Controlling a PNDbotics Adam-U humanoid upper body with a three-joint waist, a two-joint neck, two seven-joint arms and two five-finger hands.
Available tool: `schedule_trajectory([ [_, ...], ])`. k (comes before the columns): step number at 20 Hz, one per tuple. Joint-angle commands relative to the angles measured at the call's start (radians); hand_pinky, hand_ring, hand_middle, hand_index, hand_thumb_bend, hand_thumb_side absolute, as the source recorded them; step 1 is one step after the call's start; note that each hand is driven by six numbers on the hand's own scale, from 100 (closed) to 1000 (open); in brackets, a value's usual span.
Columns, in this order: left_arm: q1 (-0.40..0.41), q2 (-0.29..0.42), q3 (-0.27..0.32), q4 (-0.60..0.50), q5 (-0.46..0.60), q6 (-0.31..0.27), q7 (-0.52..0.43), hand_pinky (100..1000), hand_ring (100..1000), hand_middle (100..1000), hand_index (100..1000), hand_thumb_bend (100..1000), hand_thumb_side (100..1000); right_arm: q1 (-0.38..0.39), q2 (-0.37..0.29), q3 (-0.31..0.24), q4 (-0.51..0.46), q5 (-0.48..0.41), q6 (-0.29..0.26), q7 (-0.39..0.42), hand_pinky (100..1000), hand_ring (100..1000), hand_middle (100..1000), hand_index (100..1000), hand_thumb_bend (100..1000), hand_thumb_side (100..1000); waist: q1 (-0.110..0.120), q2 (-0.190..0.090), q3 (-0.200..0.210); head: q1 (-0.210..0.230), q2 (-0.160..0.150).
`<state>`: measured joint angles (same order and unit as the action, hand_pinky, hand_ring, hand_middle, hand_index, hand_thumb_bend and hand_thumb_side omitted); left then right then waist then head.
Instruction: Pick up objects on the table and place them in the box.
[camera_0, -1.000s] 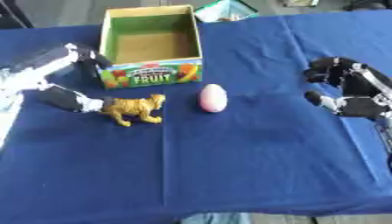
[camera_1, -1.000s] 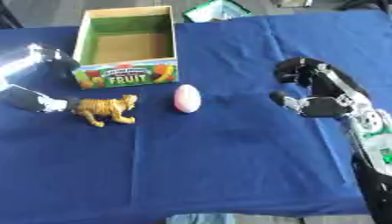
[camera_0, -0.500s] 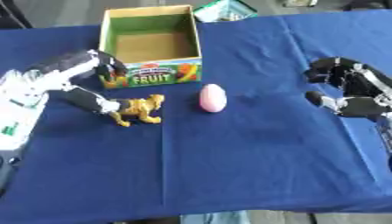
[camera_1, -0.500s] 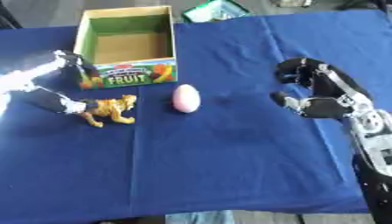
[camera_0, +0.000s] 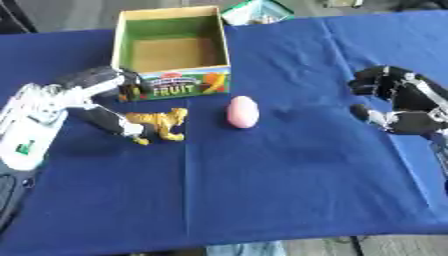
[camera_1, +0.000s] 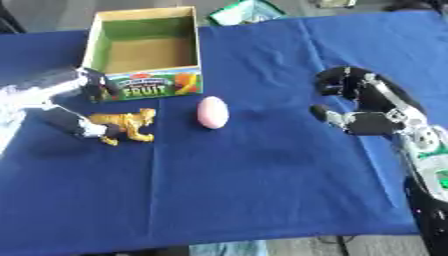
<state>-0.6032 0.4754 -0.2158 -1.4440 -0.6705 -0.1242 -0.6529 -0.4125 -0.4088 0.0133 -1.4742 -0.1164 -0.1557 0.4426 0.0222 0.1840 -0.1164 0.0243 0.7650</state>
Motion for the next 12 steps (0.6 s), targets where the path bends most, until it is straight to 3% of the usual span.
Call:
schedule_trajectory([
  [1, -0.026, 0.004, -0.013, 0.022, -0.026, -0.01, -0.005, 748, 657, 717, 820, 495, 416, -0.01, -0.017, -0.002, -0.011, -0.002, -0.001, 0.003, 804, 815, 617, 763, 449, 180, -0.002, -0.019, -0.001, 0.003, 0.005],
  [12, -0.035, -0.024, -0.027, 0.104, -0.091, -0.036, 0.0, 743, 648, 684, 803, 427, 326, -0.014, -0.015, 0.0, -0.01, -0.002, -0.002, 0.007, 804, 815, 617, 763, 447, 181, -0.004, -0.016, -0.003, 0.005, 0.005],
])
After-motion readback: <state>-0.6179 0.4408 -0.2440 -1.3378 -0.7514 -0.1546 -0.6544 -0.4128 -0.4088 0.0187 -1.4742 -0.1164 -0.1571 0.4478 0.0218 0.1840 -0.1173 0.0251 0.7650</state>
